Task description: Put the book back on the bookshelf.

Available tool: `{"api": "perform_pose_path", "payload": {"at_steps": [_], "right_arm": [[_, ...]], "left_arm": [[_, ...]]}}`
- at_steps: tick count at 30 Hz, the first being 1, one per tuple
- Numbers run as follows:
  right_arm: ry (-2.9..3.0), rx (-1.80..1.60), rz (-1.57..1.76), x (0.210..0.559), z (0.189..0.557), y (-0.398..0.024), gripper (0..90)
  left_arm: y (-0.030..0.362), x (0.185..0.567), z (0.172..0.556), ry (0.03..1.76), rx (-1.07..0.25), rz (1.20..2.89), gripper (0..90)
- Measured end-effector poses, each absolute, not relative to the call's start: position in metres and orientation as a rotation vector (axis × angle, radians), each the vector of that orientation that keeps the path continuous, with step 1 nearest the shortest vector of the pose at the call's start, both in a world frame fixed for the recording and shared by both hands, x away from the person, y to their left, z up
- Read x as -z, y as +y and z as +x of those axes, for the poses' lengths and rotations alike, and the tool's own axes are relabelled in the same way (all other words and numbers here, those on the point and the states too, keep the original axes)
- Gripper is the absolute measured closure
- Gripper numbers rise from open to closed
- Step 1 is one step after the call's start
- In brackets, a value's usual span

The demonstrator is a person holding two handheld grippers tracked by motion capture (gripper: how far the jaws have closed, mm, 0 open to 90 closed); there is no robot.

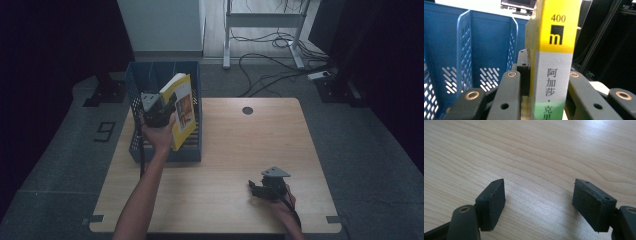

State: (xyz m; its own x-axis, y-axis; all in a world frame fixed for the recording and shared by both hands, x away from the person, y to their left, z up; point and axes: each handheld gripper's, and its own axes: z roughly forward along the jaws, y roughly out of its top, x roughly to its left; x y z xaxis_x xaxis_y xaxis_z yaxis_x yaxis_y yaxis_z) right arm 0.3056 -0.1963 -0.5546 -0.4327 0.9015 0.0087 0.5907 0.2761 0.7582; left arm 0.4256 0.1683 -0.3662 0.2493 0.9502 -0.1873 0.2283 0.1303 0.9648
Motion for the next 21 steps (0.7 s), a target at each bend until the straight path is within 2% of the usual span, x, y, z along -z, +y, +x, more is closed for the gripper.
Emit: {"api": "perform_pose_path", "payload": {"at_steps": [11,21], "right_arm": [[2.127,-0.983,1.346,0.555,0.306,-0.196,25.3],[2.126,-0.984,1.345,0.555,0.306,-0.196,25.2]], "left_arm": [[0.161,0.367,0.433,1.221,-0.834,1.372,75.0],[0.150,0.372,0.445,1.226,-0.822,1.376,75.1]]}}
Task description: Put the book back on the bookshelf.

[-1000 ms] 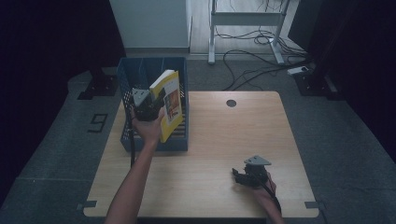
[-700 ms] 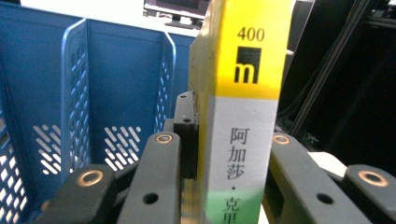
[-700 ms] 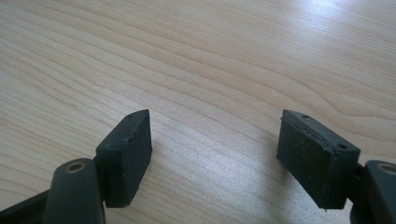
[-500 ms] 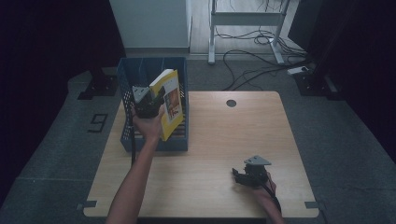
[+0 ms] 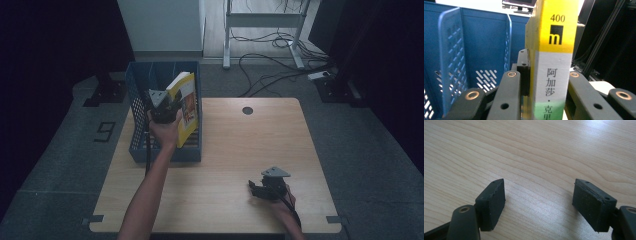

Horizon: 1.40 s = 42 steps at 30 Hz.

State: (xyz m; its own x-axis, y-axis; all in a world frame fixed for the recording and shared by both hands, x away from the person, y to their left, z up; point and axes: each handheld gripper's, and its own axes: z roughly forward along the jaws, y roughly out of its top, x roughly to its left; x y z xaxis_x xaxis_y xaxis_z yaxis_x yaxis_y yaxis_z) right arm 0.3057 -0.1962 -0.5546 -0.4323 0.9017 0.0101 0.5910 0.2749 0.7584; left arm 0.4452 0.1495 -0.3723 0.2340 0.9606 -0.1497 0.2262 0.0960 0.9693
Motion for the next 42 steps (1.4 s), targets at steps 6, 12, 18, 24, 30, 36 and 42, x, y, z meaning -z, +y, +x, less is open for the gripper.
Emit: {"api": "perform_pose_path", "payload": {"at_steps": [6,12,18,24,30,36,42], "right_arm": [[2.127,-0.984,1.343,0.555,0.306,-0.196,25.2],[2.128,-0.984,1.346,0.555,0.306,-0.196,25.2],[2.127,-0.983,1.345,0.555,0.306,-0.196,25.2],[2.128,-0.984,1.346,0.555,0.305,-0.196,25.6],[2.130,-0.986,1.341,0.555,0.305,-0.196,25.8],[2.130,-0.985,1.342,0.555,0.305,-0.196,25.8],[2.130,-0.985,1.343,0.555,0.305,-0.196,25.8]], "left_arm": [[0.147,0.376,0.453,1.226,-0.816,1.377,75.2],[0.143,0.377,0.460,1.226,-0.843,1.386,75.1],[0.139,0.382,0.468,1.227,-0.839,1.388,75.2],[0.139,0.391,0.476,1.256,-0.839,1.416,75.1],[0.139,0.402,0.483,1.271,-0.840,1.428,75.1],[0.138,0.410,0.488,1.278,-0.852,1.446,75.0],[0.139,0.416,0.487,1.278,-0.835,1.432,74.9]]}}
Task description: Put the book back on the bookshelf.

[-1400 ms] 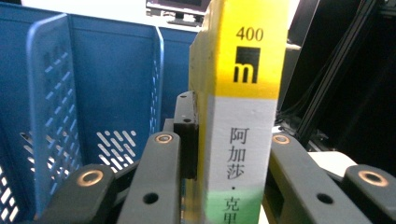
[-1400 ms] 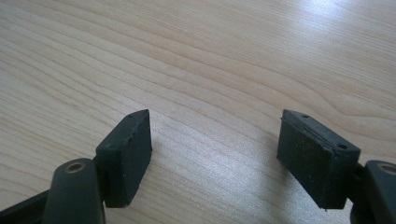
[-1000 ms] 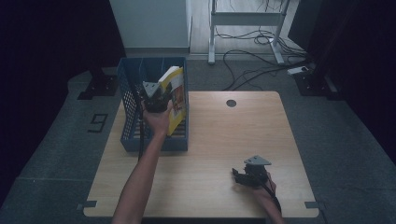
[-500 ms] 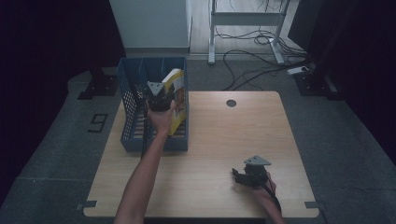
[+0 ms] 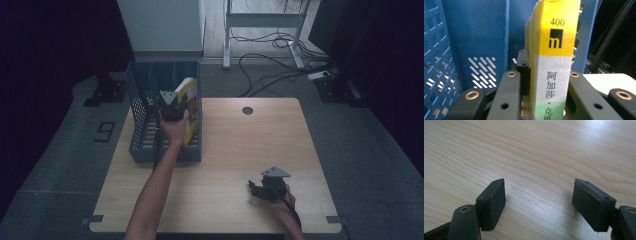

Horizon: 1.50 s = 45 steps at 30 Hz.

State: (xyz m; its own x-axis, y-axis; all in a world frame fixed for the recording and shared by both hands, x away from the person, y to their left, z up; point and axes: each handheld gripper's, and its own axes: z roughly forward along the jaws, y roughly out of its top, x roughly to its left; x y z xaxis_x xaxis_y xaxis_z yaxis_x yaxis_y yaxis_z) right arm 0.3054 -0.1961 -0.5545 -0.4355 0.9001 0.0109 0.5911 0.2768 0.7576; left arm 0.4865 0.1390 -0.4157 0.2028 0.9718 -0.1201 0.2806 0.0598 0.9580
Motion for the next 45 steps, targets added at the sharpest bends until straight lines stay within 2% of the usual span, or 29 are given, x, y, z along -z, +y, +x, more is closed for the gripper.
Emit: {"api": "perform_pose_path", "payload": {"at_steps": [22,32,40,42,45], "right_arm": [[2.130,-0.981,1.341,0.555,0.306,-0.196,25.7],[2.128,-0.979,1.343,0.554,0.306,-0.196,25.5],[2.123,-0.977,1.348,0.555,0.306,-0.195,25.3],[2.124,-0.978,1.348,0.555,0.306,-0.195,25.3],[2.123,-0.977,1.348,0.555,0.306,-0.195,25.3]], "left_arm": [[0.158,0.424,0.432,1.242,-0.755,1.484,71.1],[0.159,0.426,0.432,1.254,-0.719,1.498,67.4],[0.159,0.416,0.443,1.259,-0.675,1.499,59.9],[0.157,0.414,0.444,1.254,-0.685,1.496,59.9],[0.157,0.413,0.445,1.255,-0.701,1.512,68.5]]}}
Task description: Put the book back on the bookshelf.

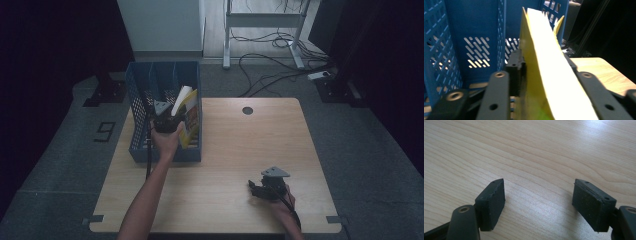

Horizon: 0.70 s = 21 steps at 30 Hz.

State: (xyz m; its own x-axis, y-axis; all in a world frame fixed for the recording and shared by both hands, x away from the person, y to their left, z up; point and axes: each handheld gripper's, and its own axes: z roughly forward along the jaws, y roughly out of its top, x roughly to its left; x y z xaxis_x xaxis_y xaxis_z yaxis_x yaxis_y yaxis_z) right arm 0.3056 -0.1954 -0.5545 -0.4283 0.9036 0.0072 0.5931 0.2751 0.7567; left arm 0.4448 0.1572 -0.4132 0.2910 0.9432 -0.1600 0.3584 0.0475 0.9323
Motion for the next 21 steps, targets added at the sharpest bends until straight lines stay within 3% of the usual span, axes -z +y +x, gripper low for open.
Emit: {"api": "perform_pose_path", "payload": {"at_steps": [7,21], "right_arm": [[2.123,-0.978,1.349,0.555,0.306,-0.195,25.3],[2.122,-0.981,1.351,0.555,0.306,-0.195,25.3]], "left_arm": [[0.151,0.412,0.444,1.242,-0.767,1.553,74.2],[0.156,0.391,0.455,1.242,-0.771,1.493,75.4]]}}
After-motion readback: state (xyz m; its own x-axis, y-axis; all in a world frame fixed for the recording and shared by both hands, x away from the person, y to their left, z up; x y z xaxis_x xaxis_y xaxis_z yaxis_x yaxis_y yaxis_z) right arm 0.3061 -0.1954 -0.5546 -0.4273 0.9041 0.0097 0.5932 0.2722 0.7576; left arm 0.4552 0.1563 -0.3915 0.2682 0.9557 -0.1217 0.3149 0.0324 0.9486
